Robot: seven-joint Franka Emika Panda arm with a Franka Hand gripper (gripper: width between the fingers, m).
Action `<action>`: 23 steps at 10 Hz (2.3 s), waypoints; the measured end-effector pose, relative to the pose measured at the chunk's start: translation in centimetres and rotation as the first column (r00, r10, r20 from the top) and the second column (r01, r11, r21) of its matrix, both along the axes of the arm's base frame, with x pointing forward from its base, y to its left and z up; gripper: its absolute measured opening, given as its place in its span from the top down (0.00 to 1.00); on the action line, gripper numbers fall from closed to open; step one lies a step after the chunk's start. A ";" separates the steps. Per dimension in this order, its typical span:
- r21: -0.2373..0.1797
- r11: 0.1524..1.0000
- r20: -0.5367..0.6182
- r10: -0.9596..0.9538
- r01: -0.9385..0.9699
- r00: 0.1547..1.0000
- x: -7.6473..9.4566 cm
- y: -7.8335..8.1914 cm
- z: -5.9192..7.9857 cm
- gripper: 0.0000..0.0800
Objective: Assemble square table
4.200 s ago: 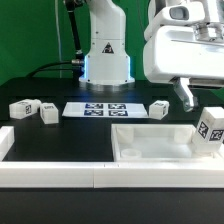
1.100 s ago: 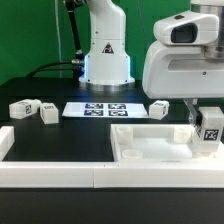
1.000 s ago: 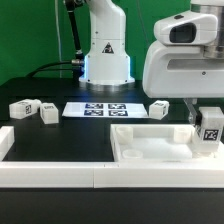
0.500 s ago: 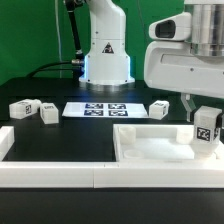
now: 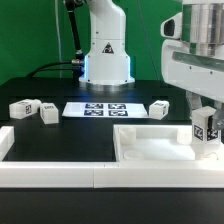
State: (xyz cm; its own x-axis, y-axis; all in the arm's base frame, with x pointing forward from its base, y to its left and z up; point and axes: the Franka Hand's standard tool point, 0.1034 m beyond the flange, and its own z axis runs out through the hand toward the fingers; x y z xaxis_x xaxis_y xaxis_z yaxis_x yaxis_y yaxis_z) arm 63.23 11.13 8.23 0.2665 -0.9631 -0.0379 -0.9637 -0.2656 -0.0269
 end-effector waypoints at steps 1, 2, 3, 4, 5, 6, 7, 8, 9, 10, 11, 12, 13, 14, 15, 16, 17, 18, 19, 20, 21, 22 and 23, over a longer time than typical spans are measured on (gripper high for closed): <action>-0.001 0.999 -0.004 -0.054 0.054 0.999 0.0 0.0 0.0 0.64; -0.003 0.999 -0.003 -0.037 0.037 0.999 0.0 0.0 0.0 0.61; -0.003 1.000 -0.002 -0.015 0.015 1.000 0.0 0.0 -0.1 0.61; -0.007 1.000 -0.001 0.021 -0.021 1.000 0.0 0.0 0.0 0.39; -0.028 0.973 0.006 0.227 -0.227 0.974 0.0 0.2 0.0 0.39; -0.041 0.932 0.015 0.361 -0.361 0.932 0.1 0.3 0.1 0.22; -0.049 0.890 0.026 0.456 -0.454 0.890 0.4 -0.2 0.5 0.20; -0.051 0.866 0.026 0.498 -0.497 0.867 0.4 -0.3 0.5 0.20; -0.054 0.836 0.024 0.548 -0.547 0.836 0.3 -0.3 0.4 0.19; -0.057 0.784 0.023 0.620 -0.618 0.784 0.4 -0.3 0.4 0.19; -0.059 0.748 0.022 0.663 -0.661 0.749 0.3 -0.3 0.4 0.19; -0.069 0.696 0.033 0.718 -0.715 0.695 0.4 0.0 0.5 0.19; -0.088 0.617 0.054 0.787 -0.782 0.615 0.2 0.5 0.6 0.19; -0.094 0.540 0.054 0.842 -0.836 0.537 -0.2 0.4 0.4 0.19; -0.098 0.462 0.052 0.887 -0.881 0.459 -0.2 -0.3 0.3 0.19; -0.104 0.389 0.046 0.921 -0.915 0.387 -0.1 -0.9 0.2 0.19; -0.107 0.333 0.041 0.943 -0.937 0.331 -0.1 -1.0 0.2 0.19; -0.108 0.314 0.039 0.950 -0.943 0.311 -0.1 -1.0 0.2 0.19; -0.107 0.312 0.039 0.950 -0.944 0.310 -0.1 -1.0 0.1 0.19; -0.105 0.337 0.041 0.941 -0.935 0.335 -0.1 -1.0 0.1 0.33; -0.105 0.337 0.041 0.942 -0.936 0.334 -0.1 -1.0 0.1 0.50; -0.103 0.361 0.042 0.932 -0.927 0.359 -0.2 -1.0 0.1 0.50; -0.097 0.447 0.049 0.895 -0.889 0.444 -0.2 -0.9 0.0 0.64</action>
Offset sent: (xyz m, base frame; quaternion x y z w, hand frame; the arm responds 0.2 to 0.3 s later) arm 0.0000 0.0000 0.0000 0.0000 0.0000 0.0000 1.0000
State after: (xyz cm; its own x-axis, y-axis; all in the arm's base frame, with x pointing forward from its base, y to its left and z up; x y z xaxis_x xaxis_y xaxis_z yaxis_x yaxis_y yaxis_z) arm 63.06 10.22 8.28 0.9790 -0.1918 0.0684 -0.1888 -0.9808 -0.0480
